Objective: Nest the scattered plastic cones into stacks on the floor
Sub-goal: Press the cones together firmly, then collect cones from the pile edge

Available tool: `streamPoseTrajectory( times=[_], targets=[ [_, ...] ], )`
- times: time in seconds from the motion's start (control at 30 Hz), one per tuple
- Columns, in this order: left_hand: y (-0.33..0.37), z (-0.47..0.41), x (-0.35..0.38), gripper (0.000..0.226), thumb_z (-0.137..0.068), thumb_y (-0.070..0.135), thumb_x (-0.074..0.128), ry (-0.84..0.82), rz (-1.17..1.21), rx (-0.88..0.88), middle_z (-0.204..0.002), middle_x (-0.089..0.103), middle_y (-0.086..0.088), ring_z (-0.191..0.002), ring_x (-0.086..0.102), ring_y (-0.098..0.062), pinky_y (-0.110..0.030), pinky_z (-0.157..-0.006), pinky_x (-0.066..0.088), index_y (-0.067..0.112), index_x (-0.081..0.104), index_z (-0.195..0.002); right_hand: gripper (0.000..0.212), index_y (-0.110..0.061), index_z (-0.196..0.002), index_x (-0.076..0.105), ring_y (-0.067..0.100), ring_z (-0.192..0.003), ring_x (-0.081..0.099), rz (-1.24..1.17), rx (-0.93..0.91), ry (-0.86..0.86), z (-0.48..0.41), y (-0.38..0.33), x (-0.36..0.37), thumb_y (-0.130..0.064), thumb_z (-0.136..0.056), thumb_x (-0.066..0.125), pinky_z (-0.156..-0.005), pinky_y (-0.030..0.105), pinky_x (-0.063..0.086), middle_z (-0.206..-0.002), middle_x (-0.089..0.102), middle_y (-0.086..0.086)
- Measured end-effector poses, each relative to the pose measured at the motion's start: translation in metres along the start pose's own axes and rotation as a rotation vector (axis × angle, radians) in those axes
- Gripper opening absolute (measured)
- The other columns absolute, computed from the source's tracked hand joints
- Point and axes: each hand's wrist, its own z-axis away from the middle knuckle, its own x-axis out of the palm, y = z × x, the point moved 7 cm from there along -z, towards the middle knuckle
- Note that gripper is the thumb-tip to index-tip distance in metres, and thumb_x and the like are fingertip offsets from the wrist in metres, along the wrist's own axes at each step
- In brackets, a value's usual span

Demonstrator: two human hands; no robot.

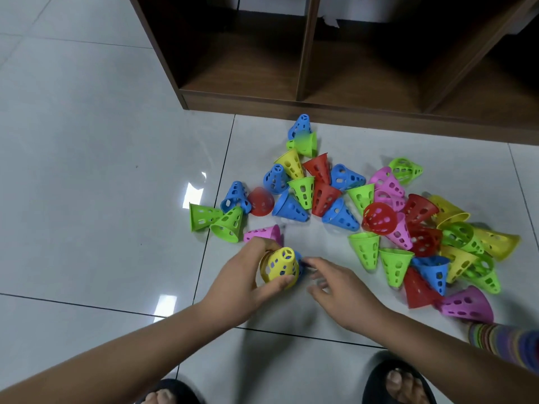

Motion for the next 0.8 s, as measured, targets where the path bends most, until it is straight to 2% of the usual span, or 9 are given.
streamPoseTrajectory(
  times=[0.1, 0.17, 0.27, 0.4, 0.5, 0.63, 0.8],
  targets=[
    [-0.008, -0.003, 0.011, 0.043, -0.091, 0.058, 0.074, -0.055, -0.08, 0.016, -0.113, 0.058, 0.018, -0.1, 0.06, -0.005, -0.025, -0.083, 0.051, 0.037, 0.053, -0.123, 0.054, -0.042, -0.141, 0.055, -0.006, -0.121, 0.06, -0.019, -0.047, -0.094, -0.003, -0.005, 0.007, -0.012, -0.097, 0.059, -0.1, 0.021, 0.051, -0.129, 0.067, -0.022],
    [-0.018, -0.003, 0.015, 0.047, -0.091, 0.058, 0.075, -0.09, -0.142, 0.025, -0.115, 0.06, 0.014, -0.102, 0.06, -0.009, -0.025, -0.084, 0.048, 0.032, 0.055, -0.125, 0.051, -0.036, -0.139, 0.059, -0.004, -0.12, 0.061, -0.018, -0.053, -0.078, -0.008, -0.004, 0.004, -0.008, -0.097, 0.057, -0.101, 0.026, 0.052, -0.13, 0.068, -0.018],
    [-0.025, -0.002, 0.01, 0.061, -0.09, 0.058, 0.077, -0.12, -0.207, 0.067, -0.127, 0.06, 0.013, -0.116, 0.059, -0.015, -0.027, -0.096, 0.048, 0.028, 0.056, -0.139, 0.041, -0.024, -0.135, 0.064, 0.003, -0.113, 0.063, 0.039, -0.071, 0.065, -0.021, -0.005, -0.019, -0.006, -0.098, 0.06, -0.101, 0.034, 0.053, -0.13, 0.067, -0.011],
    [-0.024, -0.009, -0.018, 0.056, -0.091, 0.061, 0.074, -0.06, -0.271, 0.136, -0.125, 0.059, 0.011, -0.114, 0.058, -0.015, -0.032, -0.096, 0.05, 0.025, 0.061, -0.132, 0.035, -0.02, -0.132, 0.065, 0.015, -0.122, 0.056, 0.236, -0.186, 0.262, -0.042, -0.023, -0.067, -0.014, -0.097, 0.065, -0.107, 0.037, 0.047, -0.129, 0.063, -0.004],
    [-0.034, -0.021, -0.051, 0.045, -0.095, 0.058, 0.068, 0.06, -0.3, 0.099, -0.121, 0.061, 0.008, -0.113, 0.06, -0.015, -0.033, -0.096, 0.05, 0.023, 0.064, -0.124, 0.041, -0.017, -0.132, 0.064, 0.023, -0.126, 0.053, 0.404, -0.231, 0.363, -0.056, -0.022, -0.096, -0.011, -0.092, 0.066, -0.114, 0.042, 0.043, -0.131, 0.06, 0.0],
    [-0.06, -0.034, -0.089, 0.037, -0.094, 0.044, 0.067, 0.177, -0.407, 0.042, -0.122, 0.062, 0.007, -0.111, 0.058, -0.02, -0.039, -0.095, 0.049, 0.024, 0.064, -0.124, 0.047, -0.014, -0.133, 0.066, 0.03, -0.125, 0.054, 0.531, -0.193, 0.387, -0.064, 0.0, -0.107, -0.01, -0.086, 0.07, -0.112, 0.047, 0.046, -0.137, 0.057, 0.006],
    [-0.107, -0.038, -0.103, 0.052, -0.085, 0.031, 0.083, 0.164, -0.644, -0.128, -0.138, 0.059, 0.001, -0.129, 0.053, -0.031, -0.051, -0.097, 0.044, 0.023, 0.062, -0.132, 0.047, -0.009, -0.124, 0.069, 0.035, -0.116, 0.059, 0.708, -0.224, 0.335, -0.061, 0.008, -0.095, 0.0, -0.078, 0.075, -0.104, 0.048, 0.052, -0.134, 0.061, 0.011]
  ],
)
